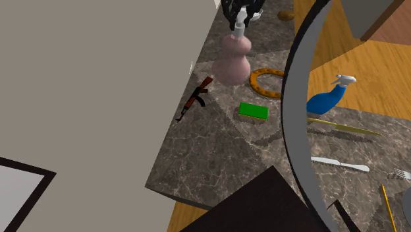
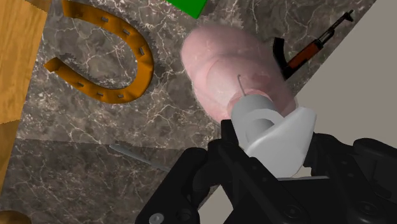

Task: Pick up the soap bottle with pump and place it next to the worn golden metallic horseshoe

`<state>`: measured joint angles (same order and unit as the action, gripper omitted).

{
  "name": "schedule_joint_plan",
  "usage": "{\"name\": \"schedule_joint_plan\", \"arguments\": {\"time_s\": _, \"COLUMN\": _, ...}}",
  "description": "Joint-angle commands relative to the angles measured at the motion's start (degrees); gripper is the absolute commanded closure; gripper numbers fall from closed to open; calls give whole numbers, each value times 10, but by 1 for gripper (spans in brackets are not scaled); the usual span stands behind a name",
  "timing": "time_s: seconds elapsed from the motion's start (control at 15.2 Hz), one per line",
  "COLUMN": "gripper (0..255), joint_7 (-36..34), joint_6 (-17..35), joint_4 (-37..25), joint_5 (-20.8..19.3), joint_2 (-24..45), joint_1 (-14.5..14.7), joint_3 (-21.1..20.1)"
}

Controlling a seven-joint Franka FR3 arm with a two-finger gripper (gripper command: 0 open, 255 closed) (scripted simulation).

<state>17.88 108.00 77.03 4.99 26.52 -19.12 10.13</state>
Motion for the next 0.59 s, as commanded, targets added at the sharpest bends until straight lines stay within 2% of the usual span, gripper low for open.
{"name": "schedule_joint_plan", "arguments": {"time_s": 0.0, "gripper": 255, "joint_7": 12, "joint_6": 3, "joint_4": -37, "joint_5": 8, "joint_2": 39, "joint_1": -13, "joint_3": 0}}
{"name": "schedule_joint_plan", "arguments": {"time_s": 0.26, "gripper": 255, "joint_7": 32, "joint_6": -10, "joint_4": -142, "joint_5": 21, "joint_2": 132, "joint_1": -42, "joint_3": -2}}
{"name": "schedule_joint_plan", "arguments": {"time_s": 0.53, "gripper": 255, "joint_7": 34, "joint_6": 20, "joint_4": -114, "joint_5": 22, "joint_2": 133, "joint_1": -41, "joint_3": -3}}
